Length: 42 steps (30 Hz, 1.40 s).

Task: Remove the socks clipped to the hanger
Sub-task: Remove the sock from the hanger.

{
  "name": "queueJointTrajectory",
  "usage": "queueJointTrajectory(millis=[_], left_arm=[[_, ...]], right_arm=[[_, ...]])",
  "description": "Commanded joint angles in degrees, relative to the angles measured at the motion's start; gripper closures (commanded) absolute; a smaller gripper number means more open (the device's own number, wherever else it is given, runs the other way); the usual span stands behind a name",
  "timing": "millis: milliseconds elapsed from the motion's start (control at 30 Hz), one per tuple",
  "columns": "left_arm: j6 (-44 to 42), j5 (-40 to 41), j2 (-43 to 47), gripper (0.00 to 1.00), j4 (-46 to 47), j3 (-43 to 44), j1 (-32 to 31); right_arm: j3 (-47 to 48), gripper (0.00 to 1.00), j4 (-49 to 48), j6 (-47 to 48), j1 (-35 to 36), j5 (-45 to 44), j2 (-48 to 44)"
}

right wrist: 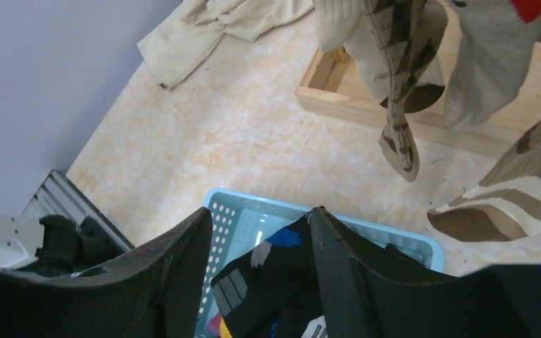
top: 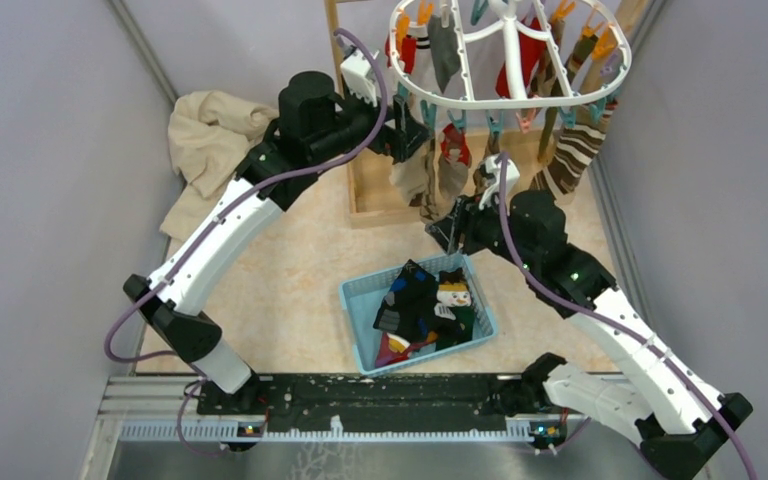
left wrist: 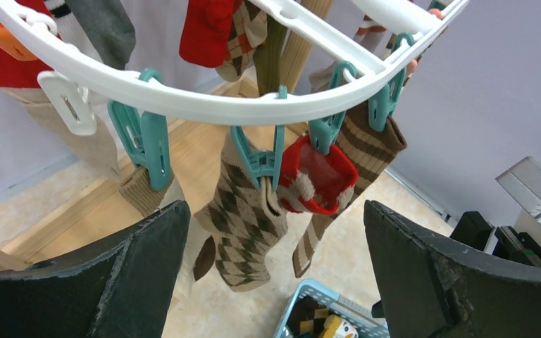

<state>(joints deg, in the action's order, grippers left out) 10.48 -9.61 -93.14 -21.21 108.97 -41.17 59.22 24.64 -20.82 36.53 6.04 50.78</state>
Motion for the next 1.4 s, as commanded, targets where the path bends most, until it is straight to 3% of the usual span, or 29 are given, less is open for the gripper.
queueJointTrajectory(millis=[0,400,867,1133,1367], left_arm=[[1.5,1.4,-0.8,0.01,3.7,2.6,-0.5],[2.5,3.7,-5.3,0.12,2.2,8.2,-2.3],[-0.2,13.6,-7.9,0.14,0.0,10.6,-5.5],[-2.2,15.3,-4.6,0.14,0.7,6.2,-5.4],[-4.2,14.3,-7.3,0.16,0.3,8.6,-5.3]], right_arm=[[-0.9,0.49,-5.6,-3.3,0.4,-4.6,-2.1],[-0.7,0.54,-9.1,-6.1,0.4,-5.8,-0.4],[0.2,0.55,-12.1,-7.5,0.3,-5.1,2.7],[-0.6,0.55,-12.5,-7.2,0.4,-4.6,2.9],[-0.7,0.55,-12.8,-7.4,0.4,-4.4,3.1]])
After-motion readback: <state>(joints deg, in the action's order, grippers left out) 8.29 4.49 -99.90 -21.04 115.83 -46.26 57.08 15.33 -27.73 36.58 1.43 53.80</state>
